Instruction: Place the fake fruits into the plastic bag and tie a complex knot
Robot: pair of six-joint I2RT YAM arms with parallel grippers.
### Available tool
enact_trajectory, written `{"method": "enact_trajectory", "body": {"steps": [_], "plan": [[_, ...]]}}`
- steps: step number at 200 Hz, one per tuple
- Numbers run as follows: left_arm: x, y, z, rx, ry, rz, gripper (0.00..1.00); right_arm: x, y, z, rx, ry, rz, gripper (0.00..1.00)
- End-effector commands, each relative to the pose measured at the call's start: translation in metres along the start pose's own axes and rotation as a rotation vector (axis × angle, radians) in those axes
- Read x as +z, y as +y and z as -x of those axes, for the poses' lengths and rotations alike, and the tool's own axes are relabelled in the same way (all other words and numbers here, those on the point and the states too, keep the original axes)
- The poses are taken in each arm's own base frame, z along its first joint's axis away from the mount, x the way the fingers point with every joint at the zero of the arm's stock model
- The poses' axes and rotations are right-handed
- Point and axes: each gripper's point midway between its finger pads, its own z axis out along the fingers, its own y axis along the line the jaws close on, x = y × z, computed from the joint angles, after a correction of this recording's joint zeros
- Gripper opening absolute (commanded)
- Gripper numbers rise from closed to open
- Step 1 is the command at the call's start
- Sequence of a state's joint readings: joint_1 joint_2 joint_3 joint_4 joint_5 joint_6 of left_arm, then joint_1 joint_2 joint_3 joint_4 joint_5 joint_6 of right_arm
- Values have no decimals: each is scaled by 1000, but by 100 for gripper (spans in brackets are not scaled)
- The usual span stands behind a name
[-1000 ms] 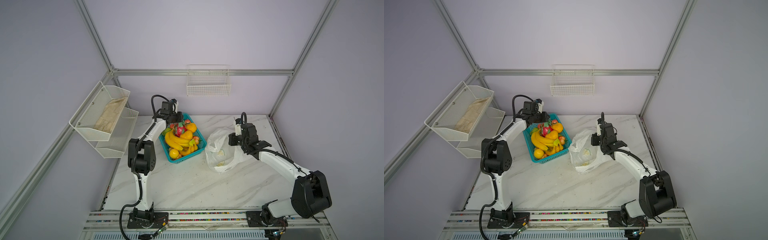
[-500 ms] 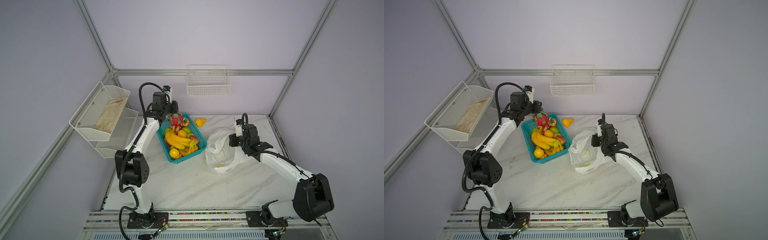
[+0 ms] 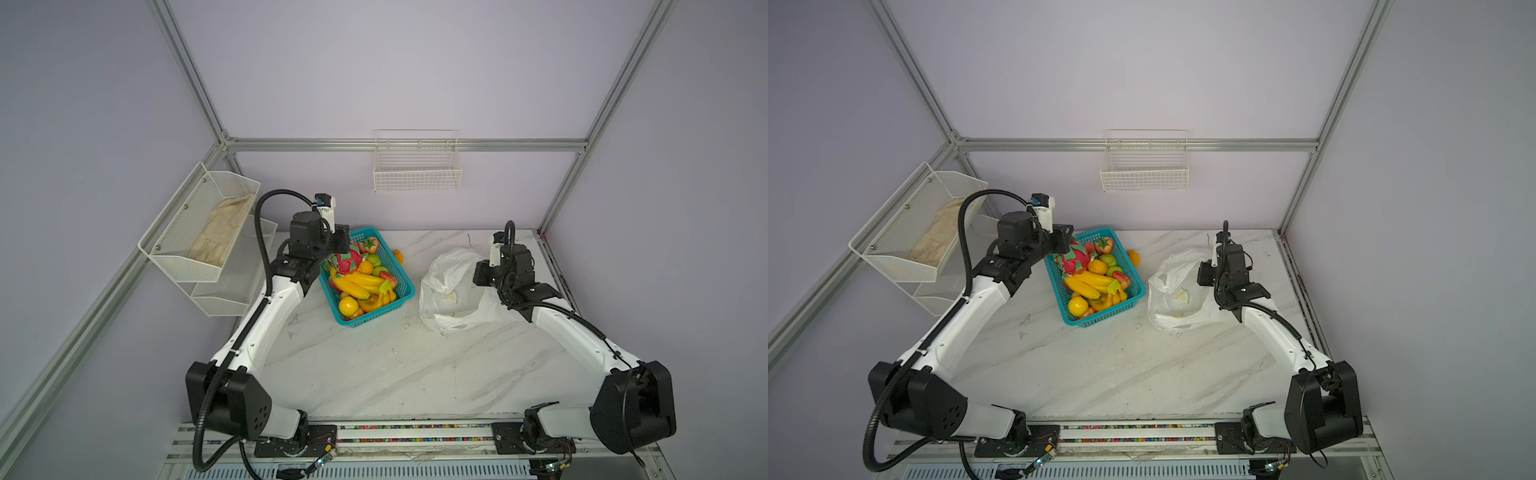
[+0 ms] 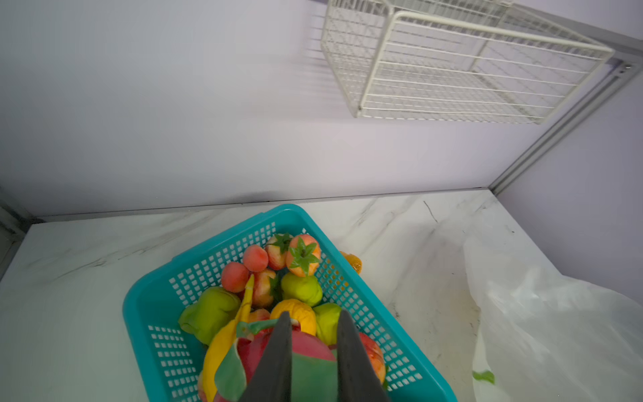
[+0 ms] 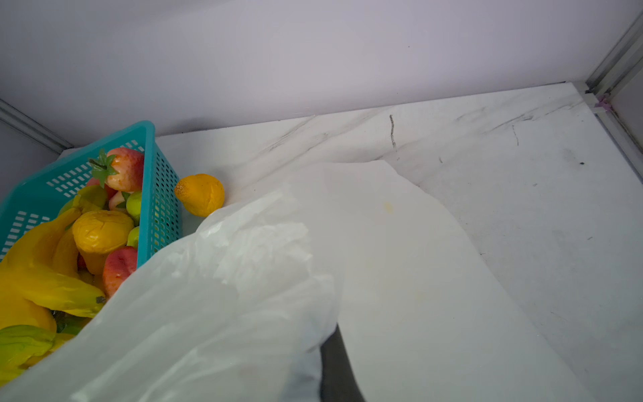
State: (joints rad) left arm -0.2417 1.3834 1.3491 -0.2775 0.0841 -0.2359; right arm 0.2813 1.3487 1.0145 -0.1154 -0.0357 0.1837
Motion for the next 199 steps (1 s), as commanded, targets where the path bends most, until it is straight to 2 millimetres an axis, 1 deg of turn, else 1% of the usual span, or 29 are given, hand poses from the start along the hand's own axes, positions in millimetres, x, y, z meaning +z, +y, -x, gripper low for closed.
{"method": "enact_trajectory", "body": {"steps": [1, 10, 25, 38, 49, 72, 91, 105, 122, 142, 158, 177, 199], "plan": [[-57, -68, 49, -3, -236, -213, 0, 7, 12, 2, 18, 20, 51, 0], [-69, -90, 43, 5, -238, -283, 0, 13, 11, -2, 18, 36, 44, 0], [-83, -121, 28, 13, -218, -379, 0, 15, 9, -1, 20, 45, 35, 0], [-91, -141, 14, 18, -186, -449, 0, 16, 10, 2, 30, 48, 45, 0], [-96, -153, 3, 24, -159, -489, 0, 15, 13, 7, 40, 48, 62, 0], [-105, -162, -20, 42, -102, -511, 0, 16, 16, 12, 63, 61, 81, 0], [-106, -166, -39, 51, -51, -520, 0, 16, 20, 12, 76, 77, 100, 0], [-106, -174, -52, 52, -17, -550, 0, 15, 24, 14, 88, 77, 119, 0], [-98, -182, -64, 55, 15, -574, 0, 15, 31, 14, 96, 87, 157, 0], [-87, -192, -67, 38, 22, -599, 0, 13, 40, 15, 102, 96, 207, 0], [-78, -199, -63, 27, 14, -613, 0, 11, 43, 13, 101, 103, 227, 0], [-67, -205, -55, 16, -4, -618, 0, 4, 53, 10, 91, 110, 287, 0], [-57, -213, -45, 5, -28, -632, 0, -2, 57, 3, 80, 119, 325, 0]]}}
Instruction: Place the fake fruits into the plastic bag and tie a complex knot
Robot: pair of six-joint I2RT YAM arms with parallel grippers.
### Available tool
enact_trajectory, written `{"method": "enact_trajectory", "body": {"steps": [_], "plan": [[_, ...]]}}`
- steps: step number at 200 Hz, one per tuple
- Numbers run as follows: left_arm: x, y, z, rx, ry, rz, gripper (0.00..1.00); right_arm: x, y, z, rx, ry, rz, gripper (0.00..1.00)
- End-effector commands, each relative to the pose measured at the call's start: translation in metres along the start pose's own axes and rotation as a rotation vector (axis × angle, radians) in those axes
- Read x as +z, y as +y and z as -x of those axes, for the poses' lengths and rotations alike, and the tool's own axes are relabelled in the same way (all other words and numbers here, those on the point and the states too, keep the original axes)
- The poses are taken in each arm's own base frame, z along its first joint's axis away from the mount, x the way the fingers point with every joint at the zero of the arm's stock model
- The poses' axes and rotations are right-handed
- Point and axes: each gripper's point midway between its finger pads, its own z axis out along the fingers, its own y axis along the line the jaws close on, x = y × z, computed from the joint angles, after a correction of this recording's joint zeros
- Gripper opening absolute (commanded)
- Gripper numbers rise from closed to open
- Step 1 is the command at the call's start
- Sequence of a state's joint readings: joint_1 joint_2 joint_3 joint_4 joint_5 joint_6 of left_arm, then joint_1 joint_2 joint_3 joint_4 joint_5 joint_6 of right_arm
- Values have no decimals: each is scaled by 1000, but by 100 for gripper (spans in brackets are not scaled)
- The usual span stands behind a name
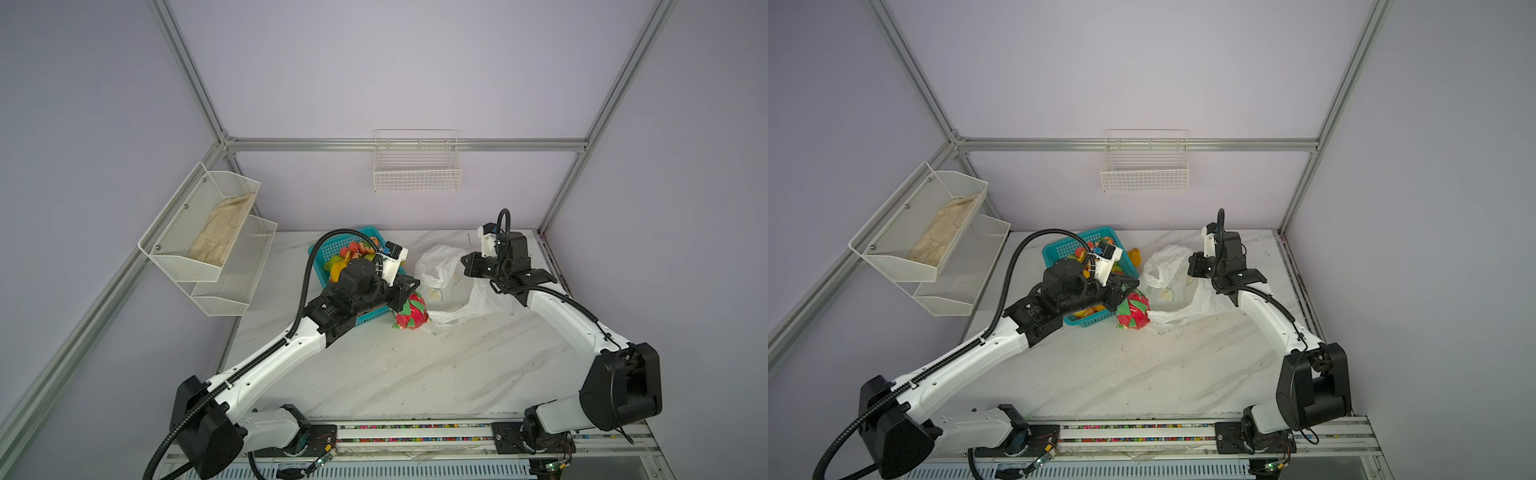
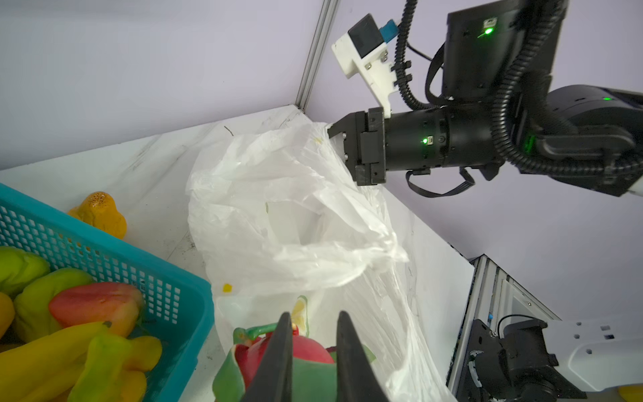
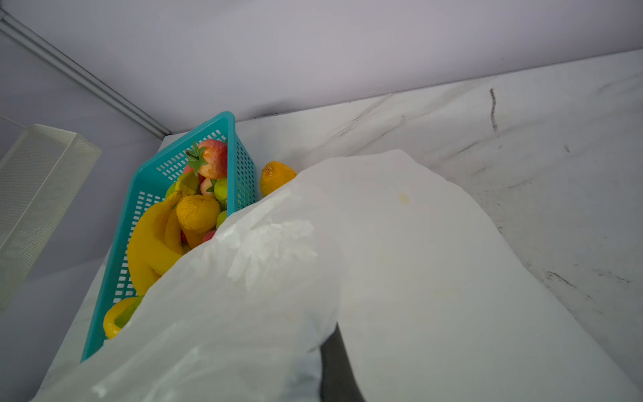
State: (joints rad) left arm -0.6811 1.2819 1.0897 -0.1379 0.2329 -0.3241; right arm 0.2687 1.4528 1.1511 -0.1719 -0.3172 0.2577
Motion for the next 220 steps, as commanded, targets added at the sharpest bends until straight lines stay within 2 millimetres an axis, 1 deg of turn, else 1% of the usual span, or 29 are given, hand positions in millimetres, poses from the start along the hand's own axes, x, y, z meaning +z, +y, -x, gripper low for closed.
{"method": "enact_trajectory", "body": {"steps": [1, 28, 47, 73, 81, 82, 84, 93, 96, 115, 128, 157, 184, 193, 220], "plan": [[-7, -26, 66, 18, -203, -92, 0, -10, 14, -5, -5, 12, 77, 0], [5, -30, 75, -51, -246, -139, 0, -10, 22, -16, 18, 36, 138, 0], [10, -30, 82, -96, -299, -141, 0, -10, 31, -22, 88, 47, 206, 0], [19, -33, 84, -151, -375, -130, 0, -12, 36, -26, 198, 48, 252, 0], [18, -34, 86, -162, -407, -120, 0, -12, 38, -27, 227, 50, 262, 0], [24, -32, 81, -165, -396, -115, 0, -12, 38, -27, 230, 52, 263, 0], [29, -30, 78, -168, -391, -107, 0, -12, 38, -27, 235, 54, 267, 0], [36, -27, 71, -174, -401, -85, 0, -12, 40, -29, 262, 62, 280, 0], [39, -26, 69, -177, -403, -76, 0, -20, 45, -23, 261, 44, 299, 0], [50, -18, 57, -191, -415, -39, 0, -26, 49, -21, 296, 36, 313, 0], [57, -18, 48, -197, -421, -32, 0, -27, 51, -20, 326, 31, 328, 0], [71, -16, 23, -184, -402, -3, 0, -29, 53, -17, 378, 7, 354, 0], [90, -11, -3, -191, -364, 13, 0, -29, 59, -16, 429, 4, 413, 0], [95, -10, -8, -190, -359, 9, 0, -30, 60, -17, 441, 5, 426, 0], [109, -5, -27, -188, -339, 10, 5, -30, 55, -19, 438, -5, 405, 0]]}}
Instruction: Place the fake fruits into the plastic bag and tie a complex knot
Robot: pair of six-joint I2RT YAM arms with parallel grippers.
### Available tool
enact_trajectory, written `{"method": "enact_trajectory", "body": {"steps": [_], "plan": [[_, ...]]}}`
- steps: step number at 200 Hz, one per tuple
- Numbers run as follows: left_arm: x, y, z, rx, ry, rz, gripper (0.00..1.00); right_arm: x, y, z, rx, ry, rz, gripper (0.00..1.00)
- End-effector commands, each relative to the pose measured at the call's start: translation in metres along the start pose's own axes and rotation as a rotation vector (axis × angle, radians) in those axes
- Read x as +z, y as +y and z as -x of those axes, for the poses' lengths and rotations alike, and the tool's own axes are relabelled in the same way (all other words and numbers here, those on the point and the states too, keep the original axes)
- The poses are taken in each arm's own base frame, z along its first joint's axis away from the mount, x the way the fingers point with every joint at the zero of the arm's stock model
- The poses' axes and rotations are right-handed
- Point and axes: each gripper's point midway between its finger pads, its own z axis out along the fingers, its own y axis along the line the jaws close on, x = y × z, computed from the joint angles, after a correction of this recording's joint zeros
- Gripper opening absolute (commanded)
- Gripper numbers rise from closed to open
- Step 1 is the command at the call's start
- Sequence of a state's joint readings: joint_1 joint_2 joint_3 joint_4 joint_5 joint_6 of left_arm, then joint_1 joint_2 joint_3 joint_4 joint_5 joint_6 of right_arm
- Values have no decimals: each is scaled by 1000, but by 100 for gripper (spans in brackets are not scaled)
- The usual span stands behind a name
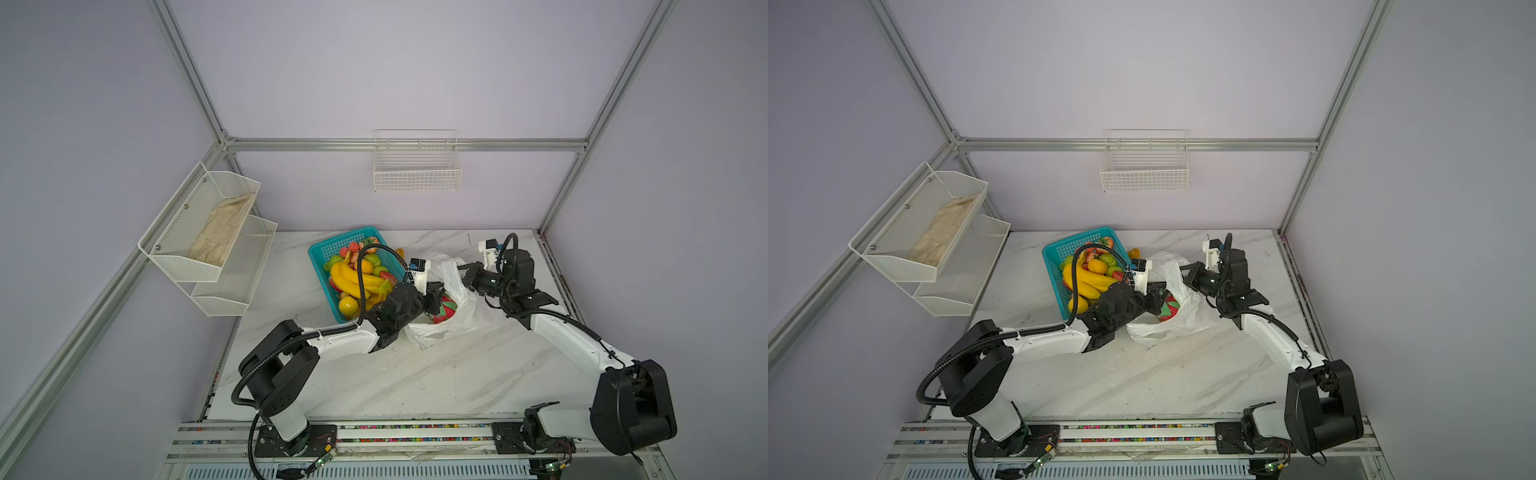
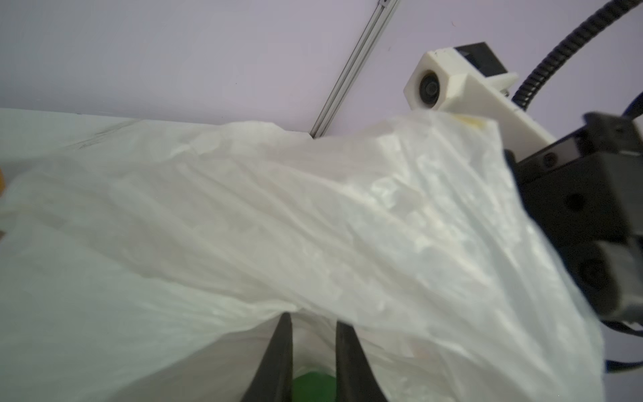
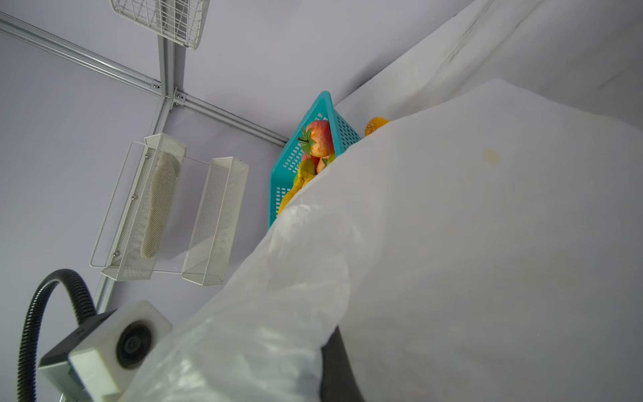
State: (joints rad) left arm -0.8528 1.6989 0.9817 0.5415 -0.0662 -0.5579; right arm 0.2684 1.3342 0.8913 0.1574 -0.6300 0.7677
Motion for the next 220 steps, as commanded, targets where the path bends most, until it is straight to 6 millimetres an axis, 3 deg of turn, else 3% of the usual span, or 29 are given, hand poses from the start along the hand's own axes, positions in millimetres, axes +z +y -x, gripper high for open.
{"method": "enact_trajectory", "body": {"steps": [1, 52, 86, 127, 160, 164, 220], "plan": [[-4, -11, 23, -21, -143, -64, 5, -7, 14, 8, 5, -37, 56, 0], [-2, -2, -12, 45, -68, -75, 17, -16, -26, 16, -6, -66, -35, 0], [-15, 3, -26, 112, -13, -70, 41, -22, -48, 24, -43, -86, -134, 0], [-46, 7, -31, 160, 90, -27, 63, -25, -70, 28, -85, -88, -222, 0], [-76, 31, -56, 140, 243, 87, 68, -23, -78, 26, -99, -74, -239, 0], [-84, 28, -47, 129, 230, 88, 69, -23, -78, 26, -100, -74, -241, 0], [-125, 45, -84, -51, 348, 150, 72, -23, -80, 28, -136, -67, -257, 0]]}}
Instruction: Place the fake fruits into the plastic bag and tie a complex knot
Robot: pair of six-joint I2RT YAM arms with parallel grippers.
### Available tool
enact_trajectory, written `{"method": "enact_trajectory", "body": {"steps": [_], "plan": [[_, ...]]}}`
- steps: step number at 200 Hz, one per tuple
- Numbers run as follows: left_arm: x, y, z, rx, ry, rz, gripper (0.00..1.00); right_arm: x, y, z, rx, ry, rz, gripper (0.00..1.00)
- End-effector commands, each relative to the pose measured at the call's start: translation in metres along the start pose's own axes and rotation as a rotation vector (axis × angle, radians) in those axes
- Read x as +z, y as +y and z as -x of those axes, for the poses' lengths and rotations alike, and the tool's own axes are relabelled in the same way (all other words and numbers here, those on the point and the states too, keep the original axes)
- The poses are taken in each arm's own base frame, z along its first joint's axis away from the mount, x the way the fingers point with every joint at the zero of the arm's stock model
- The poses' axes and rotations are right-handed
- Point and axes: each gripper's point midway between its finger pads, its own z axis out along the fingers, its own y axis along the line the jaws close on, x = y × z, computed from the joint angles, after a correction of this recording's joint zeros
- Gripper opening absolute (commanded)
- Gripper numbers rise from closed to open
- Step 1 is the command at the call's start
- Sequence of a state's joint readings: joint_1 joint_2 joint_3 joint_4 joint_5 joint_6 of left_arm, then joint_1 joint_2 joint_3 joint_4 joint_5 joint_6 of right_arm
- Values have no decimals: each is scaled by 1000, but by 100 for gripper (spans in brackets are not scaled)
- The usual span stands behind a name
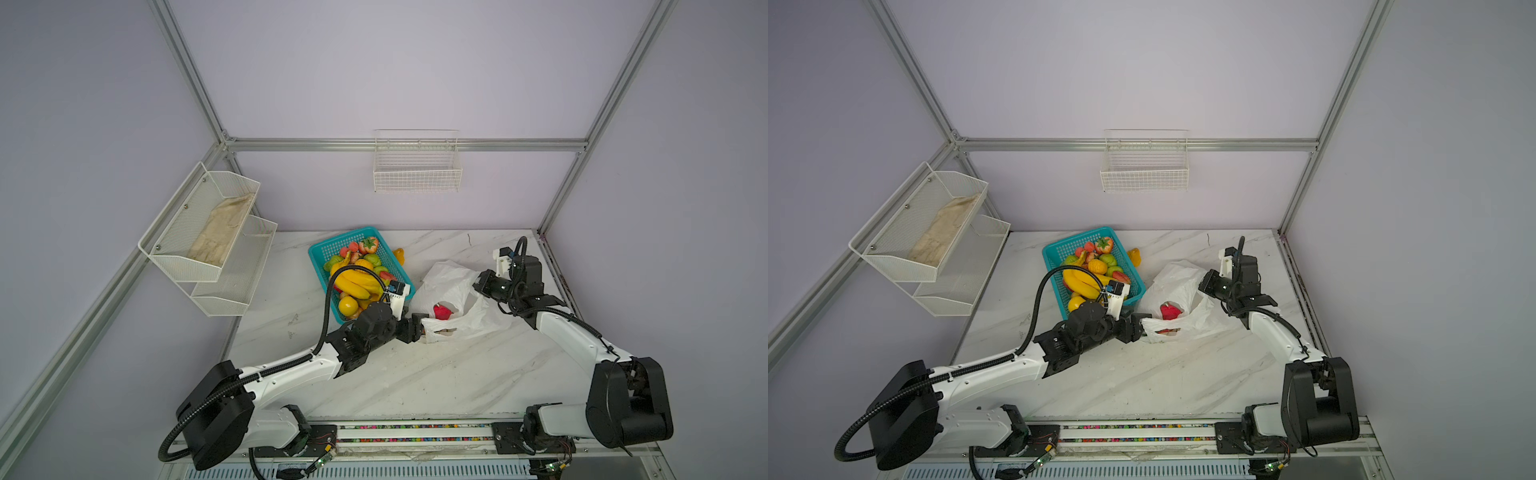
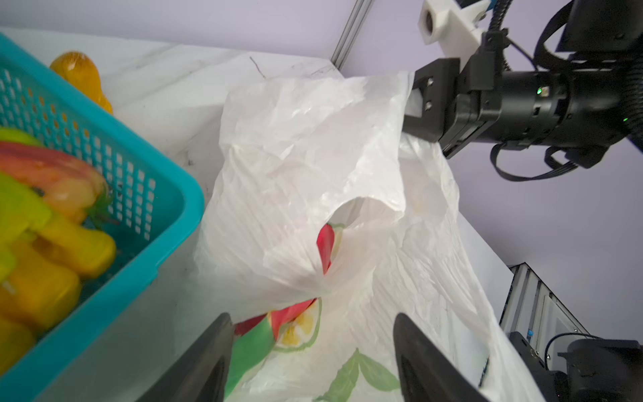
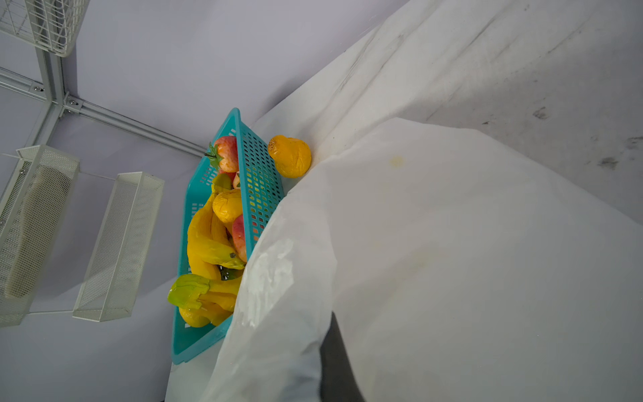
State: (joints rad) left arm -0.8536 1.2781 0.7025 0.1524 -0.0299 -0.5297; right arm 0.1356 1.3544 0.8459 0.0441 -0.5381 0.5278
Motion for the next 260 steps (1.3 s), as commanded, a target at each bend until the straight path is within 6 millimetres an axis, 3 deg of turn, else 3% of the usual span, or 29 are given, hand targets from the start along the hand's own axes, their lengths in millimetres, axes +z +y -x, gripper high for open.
{"method": "enact_trajectory", "body": {"steps": [1, 49, 76, 138, 144, 174, 221, 260], "plan": [[-8, 18, -43, -94, 122, 51, 72, -1, 0, 10, -39, -15, -19, 0], [-12, 37, -65, -122, 155, 119, 70, -1, -1, 9, -64, -12, -24, 0], [-2, 30, -73, -156, 192, 80, 68, -3, 1, 8, -73, -11, -24, 0], [23, 15, -65, -336, 142, 3, 72, -5, 0, 3, -81, -5, -19, 0], [29, 21, -76, -349, 171, 27, 72, -5, 0, 3, -82, -4, -18, 0], [38, 22, -82, -397, 185, 32, 73, -6, 2, 3, -87, -6, -11, 0], [42, 29, -93, -431, 215, 69, 72, -6, 3, 2, -90, 2, -4, 0], [31, 40, -105, -432, 237, 125, 71, -7, 5, 6, -99, -4, -10, 0]]}}
